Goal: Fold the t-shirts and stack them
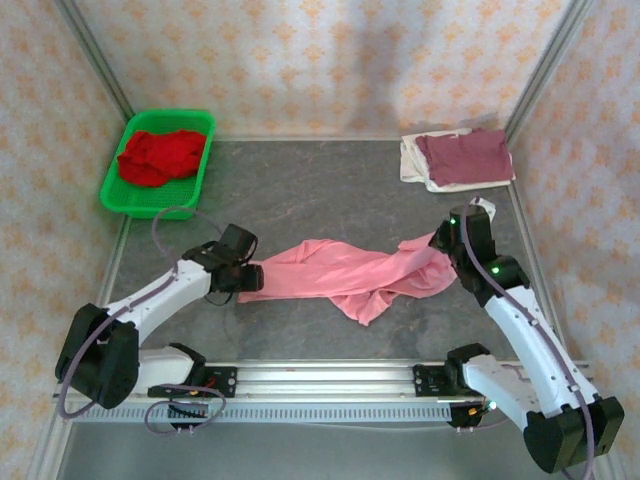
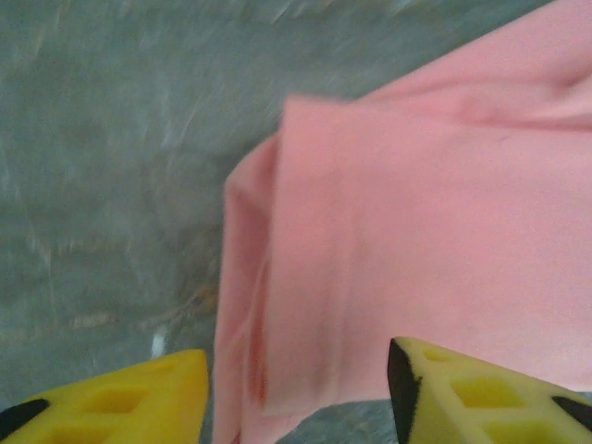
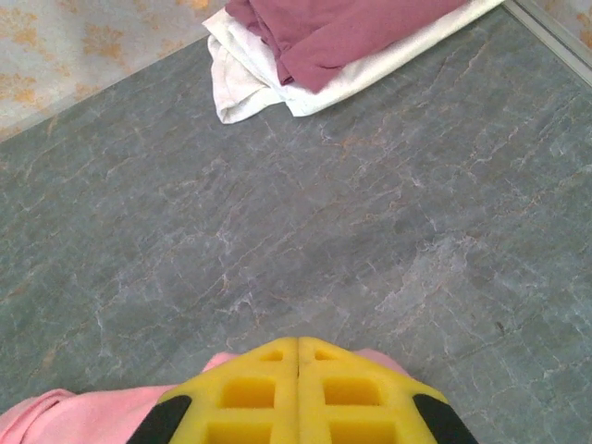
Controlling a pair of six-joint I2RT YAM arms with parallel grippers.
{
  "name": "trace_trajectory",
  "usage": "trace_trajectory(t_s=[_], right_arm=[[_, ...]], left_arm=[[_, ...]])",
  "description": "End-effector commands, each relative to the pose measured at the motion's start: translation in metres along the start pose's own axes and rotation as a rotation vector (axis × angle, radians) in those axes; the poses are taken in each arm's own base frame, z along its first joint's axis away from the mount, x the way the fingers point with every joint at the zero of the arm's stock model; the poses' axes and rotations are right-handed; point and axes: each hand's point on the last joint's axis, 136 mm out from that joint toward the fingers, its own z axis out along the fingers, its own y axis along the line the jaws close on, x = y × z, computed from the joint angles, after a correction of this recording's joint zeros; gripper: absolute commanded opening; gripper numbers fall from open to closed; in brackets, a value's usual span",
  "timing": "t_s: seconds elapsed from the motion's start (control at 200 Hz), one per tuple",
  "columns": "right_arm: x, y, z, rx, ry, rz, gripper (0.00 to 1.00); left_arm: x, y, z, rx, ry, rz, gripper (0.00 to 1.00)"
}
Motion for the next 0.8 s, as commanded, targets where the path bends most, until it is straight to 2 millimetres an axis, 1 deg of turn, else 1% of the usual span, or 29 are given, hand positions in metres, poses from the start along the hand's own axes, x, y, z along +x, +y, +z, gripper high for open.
trace_trajectory(t_s=[0.0,0.07,0.12,0.15,0.19,0.25,0.305,0.335,0.365,0.46,0.55,0.571,0.581,0.676,0.716,0.771,0.796], right_arm=[[-0.021,0.005,-0.001,-0.006,-0.064,0.006,0.00],[-0.019,0.007,0.005,-0.002,-0.048,-0.002,0.00],[-0.018,0.010,0.008,-0.006,-0.035,-0.007,0.00],[-0.018,0.010,0.009,-0.007,-0.033,-0.009,0.00],[-0.018,0.011,0.010,-0.007,-0.031,-0.013,0.00],[-0.019,0.011,0.011,-0.005,-0.035,-0.015,0.00],[-0.020,0.011,0.011,-0.007,-0.038,-0.015,0.00],[-0.020,0.012,0.011,-0.008,-0.038,-0.015,0.00],[-0.020,0.011,0.011,-0.008,-0.039,-0.014,0.00],[-0.018,0.011,0.012,-0.009,-0.033,-0.013,0.00],[-0.018,0.011,0.012,-0.011,-0.035,-0.006,0.00],[-0.017,0.011,0.012,-0.011,-0.034,-0.006,0.00],[-0.017,0.011,0.012,-0.010,-0.033,-0.006,0.00],[-0.015,0.011,0.014,-0.010,-0.025,-0.010,0.00],[-0.014,0.011,0.014,-0.010,-0.022,-0.012,0.00],[-0.014,0.011,0.014,-0.011,-0.022,-0.010,0.00],[-0.014,0.011,0.014,-0.011,-0.022,-0.010,0.00]], left_arm=[[0.041,0.032,0.012,-0.133,0.127,-0.213,0.56],[0.046,0.032,0.014,-0.120,0.127,-0.270,0.56],[0.045,0.033,0.013,-0.115,0.107,-0.284,0.55],[0.044,0.034,0.012,-0.118,0.098,-0.283,0.52],[0.041,0.031,0.012,-0.100,0.090,-0.264,0.50],[0.035,0.026,0.013,-0.083,0.080,-0.223,0.45],[0.029,0.025,0.013,-0.088,0.072,-0.196,0.35],[0.026,0.023,0.013,-0.088,0.070,-0.188,0.34],[0.024,0.022,0.013,-0.088,0.070,-0.185,0.35],[0.017,0.018,0.012,-0.081,0.061,-0.179,0.43],[0.016,0.017,0.010,-0.075,0.057,-0.180,0.60],[0.016,0.017,0.009,-0.075,0.057,-0.181,0.65],[0.016,0.017,0.009,-0.076,0.058,-0.182,0.65],[0.019,0.020,0.002,-0.070,0.047,-0.197,0.65],[0.022,0.022,-0.001,-0.069,0.041,-0.210,0.61],[0.028,0.026,-0.005,-0.072,0.038,-0.232,0.59],[0.030,0.029,-0.007,-0.079,0.037,-0.242,0.56]])
